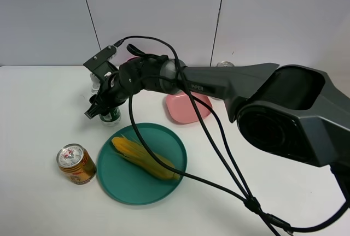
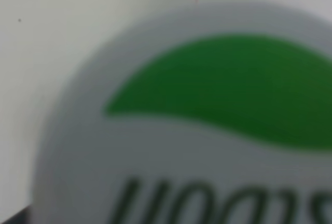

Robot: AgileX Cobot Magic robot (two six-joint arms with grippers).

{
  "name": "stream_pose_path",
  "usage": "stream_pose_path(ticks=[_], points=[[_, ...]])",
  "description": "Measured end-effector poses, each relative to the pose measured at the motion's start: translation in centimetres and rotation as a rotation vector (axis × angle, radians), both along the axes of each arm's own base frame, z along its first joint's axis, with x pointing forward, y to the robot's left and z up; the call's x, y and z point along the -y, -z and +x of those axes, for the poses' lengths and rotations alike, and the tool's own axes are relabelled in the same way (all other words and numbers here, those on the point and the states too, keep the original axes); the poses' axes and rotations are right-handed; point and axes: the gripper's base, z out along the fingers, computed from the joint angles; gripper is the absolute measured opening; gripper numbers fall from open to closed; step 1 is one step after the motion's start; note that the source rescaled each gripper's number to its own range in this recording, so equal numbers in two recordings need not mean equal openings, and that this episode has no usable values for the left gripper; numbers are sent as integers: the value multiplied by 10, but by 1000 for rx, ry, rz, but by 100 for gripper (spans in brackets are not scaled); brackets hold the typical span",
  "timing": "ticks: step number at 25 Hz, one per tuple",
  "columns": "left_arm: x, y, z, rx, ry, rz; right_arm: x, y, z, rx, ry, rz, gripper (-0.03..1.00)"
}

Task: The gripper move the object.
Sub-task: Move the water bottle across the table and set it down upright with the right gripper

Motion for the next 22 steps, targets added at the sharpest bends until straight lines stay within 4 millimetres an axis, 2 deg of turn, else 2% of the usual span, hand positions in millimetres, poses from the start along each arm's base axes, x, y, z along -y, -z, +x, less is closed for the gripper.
stream_pose_path(ticks=[10,11,12,15,18,22], points=[[0,0,0,0,0,0,-1,1,1,5,1,5,1],[0,0,0,0,0,0,-1,1,1,5,1,5,5],[0,0,0,0,0,0,-1,1,1,5,1,6,12],[0,0,0,0,0,0,-1,1,1,7,2,8,45],[0,0,0,0,0,0,-1,1,1,4,2,6,73],[0,0,0,0,0,0,0,-13,0,12,0,16,91]])
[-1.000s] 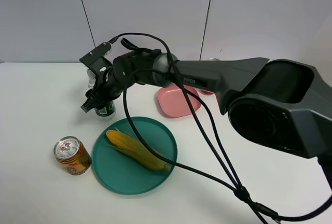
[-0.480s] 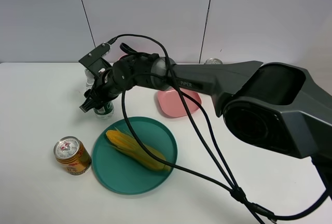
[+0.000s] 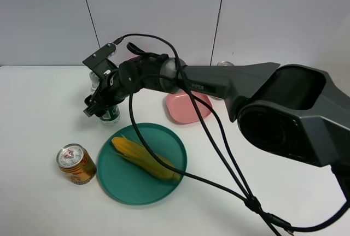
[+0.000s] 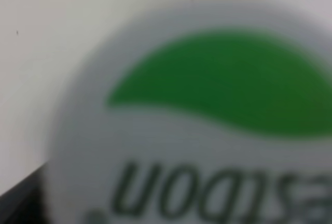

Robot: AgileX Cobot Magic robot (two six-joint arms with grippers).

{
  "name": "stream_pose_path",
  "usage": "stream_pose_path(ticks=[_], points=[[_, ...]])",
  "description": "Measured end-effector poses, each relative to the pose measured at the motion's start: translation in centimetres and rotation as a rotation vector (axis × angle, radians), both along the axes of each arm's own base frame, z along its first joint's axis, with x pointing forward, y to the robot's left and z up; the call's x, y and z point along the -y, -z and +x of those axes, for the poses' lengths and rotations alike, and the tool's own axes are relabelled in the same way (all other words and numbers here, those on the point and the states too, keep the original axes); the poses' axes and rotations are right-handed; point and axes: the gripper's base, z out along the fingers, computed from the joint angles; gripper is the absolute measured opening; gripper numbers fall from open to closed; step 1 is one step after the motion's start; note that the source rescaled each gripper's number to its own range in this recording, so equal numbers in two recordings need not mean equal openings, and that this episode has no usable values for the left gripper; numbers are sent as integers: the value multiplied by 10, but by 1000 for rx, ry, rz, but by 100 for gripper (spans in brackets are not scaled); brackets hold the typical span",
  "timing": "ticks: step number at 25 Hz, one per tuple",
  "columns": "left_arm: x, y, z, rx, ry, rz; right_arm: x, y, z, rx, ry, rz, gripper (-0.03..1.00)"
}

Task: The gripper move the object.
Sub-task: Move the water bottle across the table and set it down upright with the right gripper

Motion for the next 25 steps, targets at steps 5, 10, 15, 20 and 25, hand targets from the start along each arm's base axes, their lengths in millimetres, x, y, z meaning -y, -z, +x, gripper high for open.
stream_pose_path(ticks=[5,10,15,20,25], points=[[0,0,0,0,0,0,8,-32,-9,-69,10,-23,97],[0,0,0,0,0,0,20,-69,-22,-133,12,-57,99],[0,0,0,0,0,0,36,-105,-40,-220,9,-107,99],[0,0,0,0,0,0,53,-148,-59,-251,-6,-97,100],[0,0,0,0,0,0,82,-208,-79,-168,3,-73,100]])
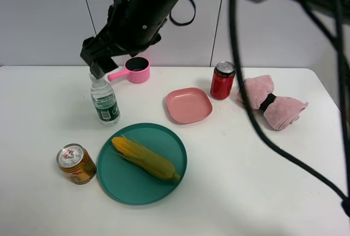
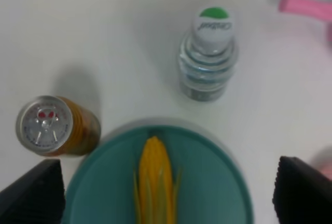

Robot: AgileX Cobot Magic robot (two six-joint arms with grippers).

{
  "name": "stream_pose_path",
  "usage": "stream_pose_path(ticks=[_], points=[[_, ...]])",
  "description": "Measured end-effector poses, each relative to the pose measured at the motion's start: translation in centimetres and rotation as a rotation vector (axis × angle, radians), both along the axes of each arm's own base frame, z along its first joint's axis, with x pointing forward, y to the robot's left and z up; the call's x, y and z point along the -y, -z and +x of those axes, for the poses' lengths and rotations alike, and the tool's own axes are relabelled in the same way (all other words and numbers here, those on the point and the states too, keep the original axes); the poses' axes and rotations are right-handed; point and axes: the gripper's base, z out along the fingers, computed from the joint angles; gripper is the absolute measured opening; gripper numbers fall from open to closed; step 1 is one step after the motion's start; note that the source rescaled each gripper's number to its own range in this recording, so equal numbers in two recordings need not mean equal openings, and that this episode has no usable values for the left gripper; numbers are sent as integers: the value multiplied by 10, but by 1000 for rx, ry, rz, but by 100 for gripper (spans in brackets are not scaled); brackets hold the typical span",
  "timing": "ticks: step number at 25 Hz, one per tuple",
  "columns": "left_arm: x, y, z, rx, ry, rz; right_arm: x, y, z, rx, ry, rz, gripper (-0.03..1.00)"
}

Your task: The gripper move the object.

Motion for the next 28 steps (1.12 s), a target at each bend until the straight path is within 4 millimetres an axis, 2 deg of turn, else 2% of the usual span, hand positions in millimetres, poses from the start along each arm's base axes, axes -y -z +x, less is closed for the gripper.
stream_pose_path(ticks=[6,11,15,17,19,22,28], points=[[0,0,0,0,0,0,61,-76,-25,226,155,-48,100],[0,0,0,0,0,0,134,-138,-51,483,391,-111,100],[0,0,0,0,0,0,195,-184,-83,657,540,-58,100],[0,0,0,0,0,0,226,-201,-99,720,606,-30,98],[0,0,0,0,0,0,256,-216,-120,787,647,-19,91],[0,0,0,0,0,0,297,-233,-160,883,649,6,85],[0,0,0,0,0,0,357,-242,-228,945,648,196,85]])
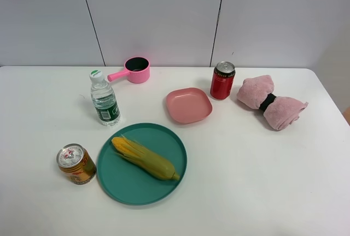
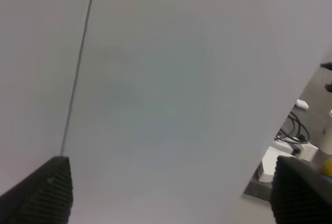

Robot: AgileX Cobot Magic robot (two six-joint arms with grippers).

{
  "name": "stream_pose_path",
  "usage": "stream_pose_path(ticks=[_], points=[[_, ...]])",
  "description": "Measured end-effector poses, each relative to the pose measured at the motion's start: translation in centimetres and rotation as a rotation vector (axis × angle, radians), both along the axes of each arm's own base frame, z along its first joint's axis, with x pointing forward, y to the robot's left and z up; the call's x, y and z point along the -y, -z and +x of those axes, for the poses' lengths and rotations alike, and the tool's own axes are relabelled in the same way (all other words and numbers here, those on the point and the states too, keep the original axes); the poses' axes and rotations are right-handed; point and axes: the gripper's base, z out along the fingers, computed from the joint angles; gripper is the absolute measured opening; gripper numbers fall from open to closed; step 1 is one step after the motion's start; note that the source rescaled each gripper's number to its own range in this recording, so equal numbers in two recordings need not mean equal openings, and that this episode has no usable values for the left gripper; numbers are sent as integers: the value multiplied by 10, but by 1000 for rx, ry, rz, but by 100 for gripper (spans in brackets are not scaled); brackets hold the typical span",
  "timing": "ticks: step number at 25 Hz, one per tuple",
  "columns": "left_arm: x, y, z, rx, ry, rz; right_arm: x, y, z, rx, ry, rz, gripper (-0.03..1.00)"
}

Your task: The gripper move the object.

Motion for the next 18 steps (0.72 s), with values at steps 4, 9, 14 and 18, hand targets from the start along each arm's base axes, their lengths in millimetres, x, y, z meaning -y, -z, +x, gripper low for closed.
stream_pose_path(ticks=[4,9,14,18], points=[[0,0,0,0,0,0,17,5,-22,25,-44,23,85],[0,0,0,0,0,0,15,33,-24,-42,-42,-35,85],[0,0,0,0,0,0,6,78,-28,-183,123,-57,85],[0,0,0,0,0,0,-4,117,-39,-296,210,18,85]])
